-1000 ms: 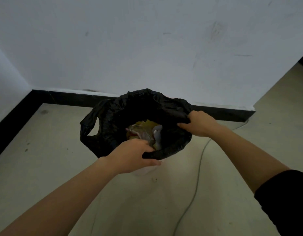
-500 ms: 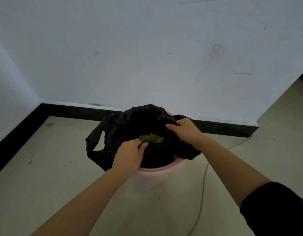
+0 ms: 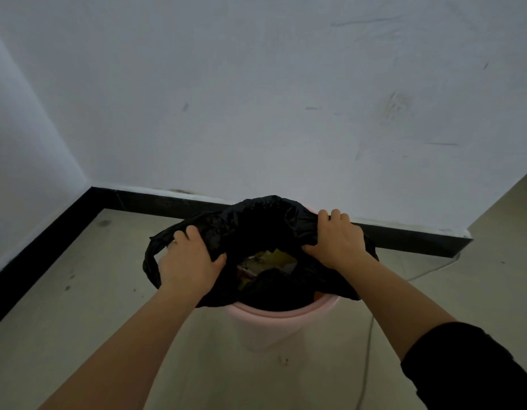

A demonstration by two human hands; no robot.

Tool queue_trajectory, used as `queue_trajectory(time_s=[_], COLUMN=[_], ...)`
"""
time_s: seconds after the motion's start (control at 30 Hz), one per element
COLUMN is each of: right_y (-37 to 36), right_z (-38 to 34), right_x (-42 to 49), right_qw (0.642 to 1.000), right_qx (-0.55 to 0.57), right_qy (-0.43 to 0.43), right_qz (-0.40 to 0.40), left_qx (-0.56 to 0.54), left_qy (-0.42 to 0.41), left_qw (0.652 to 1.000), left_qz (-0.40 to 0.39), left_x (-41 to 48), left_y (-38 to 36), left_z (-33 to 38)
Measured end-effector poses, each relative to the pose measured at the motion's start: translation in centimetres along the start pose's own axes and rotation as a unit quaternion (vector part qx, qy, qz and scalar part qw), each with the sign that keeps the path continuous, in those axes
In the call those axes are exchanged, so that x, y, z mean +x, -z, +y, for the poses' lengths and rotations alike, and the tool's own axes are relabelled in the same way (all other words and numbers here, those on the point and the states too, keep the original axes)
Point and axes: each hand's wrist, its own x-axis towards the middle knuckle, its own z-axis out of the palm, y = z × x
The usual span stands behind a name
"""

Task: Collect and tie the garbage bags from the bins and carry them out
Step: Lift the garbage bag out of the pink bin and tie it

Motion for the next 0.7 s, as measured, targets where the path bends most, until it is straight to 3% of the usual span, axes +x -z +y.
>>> queue_trajectory(time_s=[0.17,0.27,0.37,0.47,0.53,0.6,0.7], right_y=[-0.2,-0.2,0.0,0.7,0.8,1.1,1.3], right_z=[-0.2,-0.5,-1.0,-1.5,-1.7,-1.8,-1.9], right_x=[-0.1,-0.3,-0.3,-0.3,-0.4,-0.6,-0.7], right_qw=[0.997,0.998,0.997,0.969,0.952,0.944,0.937], right_qx=[-0.066,-0.044,0.07,0.242,0.302,0.328,0.345], right_qy=[0.021,0.028,0.031,0.013,0.003,-0.013,-0.051], right_qz=[-0.021,-0.027,-0.016,-0.045,-0.044,-0.026,-0.028], left_qx=[0.094,0.101,0.06,-0.091,-0.127,-0.106,0.038], left_qy=[-0.075,-0.117,-0.167,-0.134,-0.118,-0.114,-0.119], left_qw=[0.993,0.988,0.984,0.987,0.984,0.987,0.991], left_qz=[0.004,-0.001,0.029,-0.008,-0.031,-0.043,-0.046], left_x=[0.0,-0.2,-0.3,-0.2,0.1,0.3,0.4], left_y=[0.2,0.1,-0.2,-0.1,-0.2,-0.2,-0.1], left_z=[0.8,1.4,1.9,2.5,2.7,2.9,3.4])
